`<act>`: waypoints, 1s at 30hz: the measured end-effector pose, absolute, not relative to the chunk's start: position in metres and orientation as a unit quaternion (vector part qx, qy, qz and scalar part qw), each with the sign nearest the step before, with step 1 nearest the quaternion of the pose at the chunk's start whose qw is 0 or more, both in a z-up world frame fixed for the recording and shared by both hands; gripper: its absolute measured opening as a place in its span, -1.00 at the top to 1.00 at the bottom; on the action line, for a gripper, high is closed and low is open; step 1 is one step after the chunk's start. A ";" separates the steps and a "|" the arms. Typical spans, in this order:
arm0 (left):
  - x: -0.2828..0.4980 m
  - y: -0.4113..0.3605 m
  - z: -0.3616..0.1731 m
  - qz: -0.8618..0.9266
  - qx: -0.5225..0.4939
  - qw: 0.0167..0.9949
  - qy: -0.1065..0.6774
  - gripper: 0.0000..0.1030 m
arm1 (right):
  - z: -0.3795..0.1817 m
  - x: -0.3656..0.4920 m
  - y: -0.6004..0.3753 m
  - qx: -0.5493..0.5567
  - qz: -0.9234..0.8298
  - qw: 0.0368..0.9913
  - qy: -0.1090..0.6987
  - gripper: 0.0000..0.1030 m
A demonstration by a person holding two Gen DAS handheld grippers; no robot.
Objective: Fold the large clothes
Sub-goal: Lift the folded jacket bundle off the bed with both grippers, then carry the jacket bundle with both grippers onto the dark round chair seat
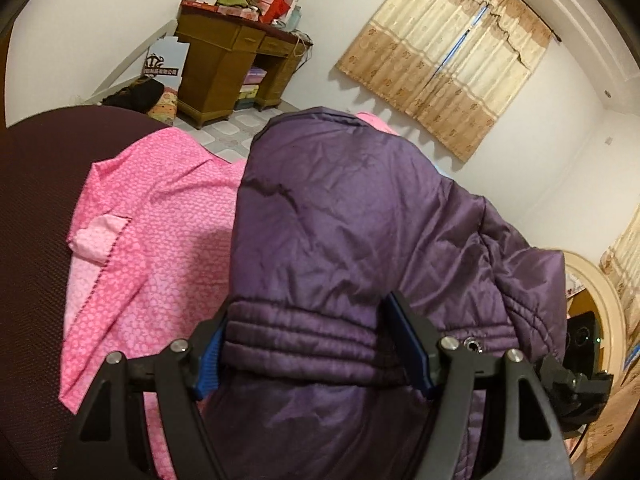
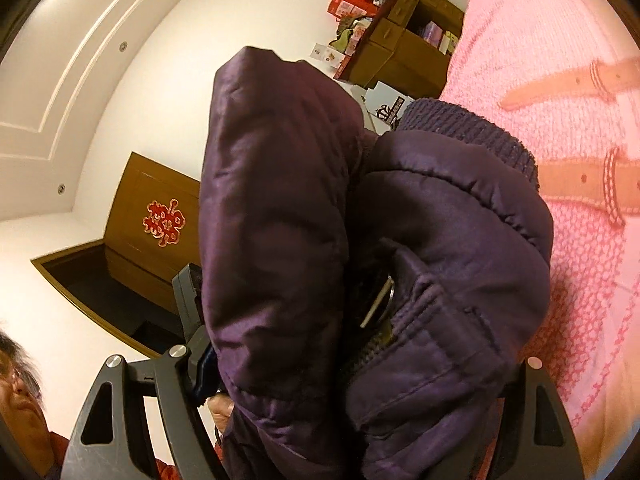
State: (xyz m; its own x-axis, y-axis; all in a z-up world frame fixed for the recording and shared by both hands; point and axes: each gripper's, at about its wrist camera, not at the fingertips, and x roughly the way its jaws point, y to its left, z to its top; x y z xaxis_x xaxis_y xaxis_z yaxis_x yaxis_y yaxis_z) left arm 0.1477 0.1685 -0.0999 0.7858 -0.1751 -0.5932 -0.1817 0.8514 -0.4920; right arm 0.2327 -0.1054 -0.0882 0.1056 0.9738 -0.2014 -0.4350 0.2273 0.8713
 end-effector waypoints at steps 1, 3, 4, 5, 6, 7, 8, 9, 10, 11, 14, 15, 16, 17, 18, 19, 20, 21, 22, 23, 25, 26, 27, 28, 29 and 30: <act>0.147 0.168 -0.100 -0.004 -0.273 0.905 0.327 -0.44 | -0.084 0.220 -0.115 0.322 0.527 0.672 0.408 -0.58; 0.150 0.165 -0.100 -0.017 -0.276 0.904 0.327 -0.44 | -0.079 0.213 -0.123 0.318 0.523 0.680 0.404 -0.58; 0.150 0.165 -0.099 -0.023 -0.278 0.904 0.325 -0.44 | -0.077 0.212 -0.127 0.318 0.521 0.683 0.400 -0.58; 0.151 0.164 -0.098 -0.027 -0.279 0.903 0.325 -0.44 | -0.071 0.203 -0.132 0.318 0.520 0.685 0.399 -0.58; 0.152 0.164 -0.098 -0.029 -0.280 0.903 0.325 -0.44 | -0.070 0.203 -0.133 0.318 0.519 0.687 0.398 -0.58; 0.151 0.166 -0.097 -0.029 -0.281 0.903 0.324 -0.44 | -0.069 0.204 -0.133 0.317 0.518 0.688 0.397 -0.58; 0.151 0.168 -0.096 -0.028 -0.282 0.903 0.323 -0.44 | -0.069 0.204 -0.133 0.315 0.519 0.688 0.398 -0.58; 0.149 0.172 -0.095 -0.025 -0.283 0.903 0.322 -0.44 | -0.067 0.205 -0.129 0.313 0.522 0.686 0.398 -0.58; 0.146 0.177 -0.093 -0.020 -0.285 0.904 0.319 -0.44 | -0.065 0.206 -0.125 0.311 0.526 0.684 0.399 -0.58; 0.143 0.182 -0.091 -0.013 -0.288 0.904 0.315 -0.44 | -0.063 0.208 -0.117 0.308 0.533 0.680 0.399 -0.58; 0.131 0.202 -0.079 0.020 -0.288 0.910 0.298 -0.44 | -0.057 0.212 -0.087 0.296 0.560 0.665 0.397 -0.58; 0.126 0.212 -0.074 0.034 -0.286 0.913 0.290 -0.44 | -0.054 0.215 -0.075 0.291 0.572 0.658 0.395 -0.58; 0.123 0.219 -0.069 0.046 -0.284 0.914 0.285 -0.44 | -0.053 0.217 -0.066 0.290 0.579 0.652 0.394 -0.58; 0.118 0.227 -0.065 0.060 -0.282 0.916 0.279 -0.44 | -0.052 0.221 -0.052 0.290 0.591 0.642 0.394 -0.58; 0.115 0.235 -0.061 0.076 -0.279 0.918 0.273 -0.44 | -0.053 0.223 -0.041 0.289 0.599 0.634 0.394 -0.58; 0.111 0.243 -0.058 0.090 -0.276 0.918 0.269 -0.44 | -0.052 0.226 -0.028 0.288 0.608 0.626 0.395 -0.58; 0.109 0.248 -0.058 0.097 -0.276 0.918 0.266 -0.44 | -0.052 0.227 -0.020 0.286 0.612 0.622 0.397 -0.58; 0.107 0.254 -0.058 0.105 -0.279 0.917 0.264 -0.44 | -0.052 0.226 -0.012 0.285 0.616 0.617 0.398 -0.58; 0.105 0.259 -0.061 0.109 -0.283 0.916 0.264 -0.44 | -0.051 0.225 -0.006 0.283 0.621 0.613 0.398 -0.58; 0.103 0.263 -0.064 0.109 -0.287 0.914 0.264 -0.44 | -0.052 0.224 -0.003 0.279 0.626 0.609 0.399 -0.58; 0.102 0.268 -0.072 0.105 -0.298 0.910 0.270 -0.44 | -0.054 0.222 -0.002 0.279 0.629 0.604 0.401 -0.58; 0.103 0.269 -0.077 0.102 -0.305 0.906 0.274 -0.44 | -0.057 0.222 -0.002 0.282 0.628 0.602 0.404 -0.58; 0.105 0.268 -0.081 0.100 -0.307 0.905 0.277 -0.44 | -0.059 0.223 -0.005 0.285 0.625 0.603 0.406 -0.58; 0.106 0.264 -0.084 0.099 -0.307 0.904 0.280 -0.44 | -0.058 0.226 -0.007 0.287 0.621 0.604 0.408 -0.58; 0.110 0.262 -0.086 0.098 -0.308 0.903 0.283 -0.44 | -0.059 0.228 -0.010 0.287 0.619 0.606 0.409 -0.58; 0.112 0.260 -0.087 0.098 -0.308 0.902 0.285 -0.44 | -0.060 0.229 -0.012 0.288 0.616 0.608 0.410 -0.58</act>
State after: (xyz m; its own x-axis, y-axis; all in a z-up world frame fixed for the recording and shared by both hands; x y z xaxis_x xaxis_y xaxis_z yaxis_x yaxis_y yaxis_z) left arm 0.1121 0.2601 -0.0871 0.8188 0.0004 -0.5741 -0.3516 0.7910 -0.5008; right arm 0.2294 -0.0121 -0.0600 -0.0954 0.9850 -0.1438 -0.5134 0.0750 0.8549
